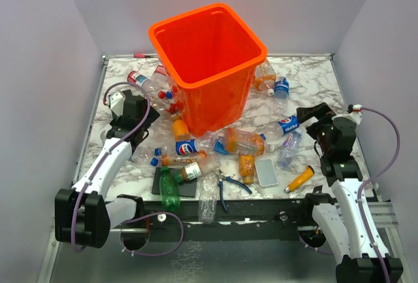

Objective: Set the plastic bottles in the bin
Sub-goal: Pick up the plastic bottle at the center of the board.

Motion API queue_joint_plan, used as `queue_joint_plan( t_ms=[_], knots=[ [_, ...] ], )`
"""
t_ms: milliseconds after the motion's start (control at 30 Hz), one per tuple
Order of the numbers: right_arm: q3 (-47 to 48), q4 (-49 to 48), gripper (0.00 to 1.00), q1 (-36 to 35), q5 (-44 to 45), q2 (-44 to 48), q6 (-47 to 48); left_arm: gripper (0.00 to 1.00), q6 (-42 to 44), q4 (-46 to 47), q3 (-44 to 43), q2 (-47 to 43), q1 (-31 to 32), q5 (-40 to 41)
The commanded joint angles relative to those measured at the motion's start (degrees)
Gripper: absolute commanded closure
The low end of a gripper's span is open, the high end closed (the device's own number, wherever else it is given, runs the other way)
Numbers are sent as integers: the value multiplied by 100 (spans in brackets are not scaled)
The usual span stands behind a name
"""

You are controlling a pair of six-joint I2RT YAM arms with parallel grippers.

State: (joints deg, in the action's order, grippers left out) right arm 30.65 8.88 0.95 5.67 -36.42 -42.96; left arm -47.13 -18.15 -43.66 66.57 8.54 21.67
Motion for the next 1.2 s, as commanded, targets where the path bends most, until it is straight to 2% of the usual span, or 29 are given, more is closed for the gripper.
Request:
queue_joint_plan(
  t_ms=[0, 133, 300, 500, 600, 733, 867, 1167],
  knots=[
    [436, 693, 0, -16, -851, -448, 659, 1, 171, -232, 127, -423, 139, -171],
    [736, 1021, 0, -23, -678, -716, 1040, 1, 227, -240, 159, -555, 144, -55],
    [765, 898, 2, -95, -928, -940, 1058, 1, 404, -404, -35, -546, 147, 122],
    [763, 1018, 5, -95, -15, -1571, 677, 1, 521, -606, -529, -232, 218, 178],
    [783, 1239, 4, -95, 488, -2056, 154, 1, 504, -530, -527, -93, 228, 101],
    [504, 766, 4, -95, 585, -2385, -313, 1, 463, -402, -319, -220, 227, -38],
    [628, 348, 5, -95, 714, -3152, -656, 1, 485, -280, -178, -346, 229, -313],
    [1337, -53, 8, 44, 1044, -4740, -547, 1, 451, -222, -37, -436, 228, -462]
  ],
)
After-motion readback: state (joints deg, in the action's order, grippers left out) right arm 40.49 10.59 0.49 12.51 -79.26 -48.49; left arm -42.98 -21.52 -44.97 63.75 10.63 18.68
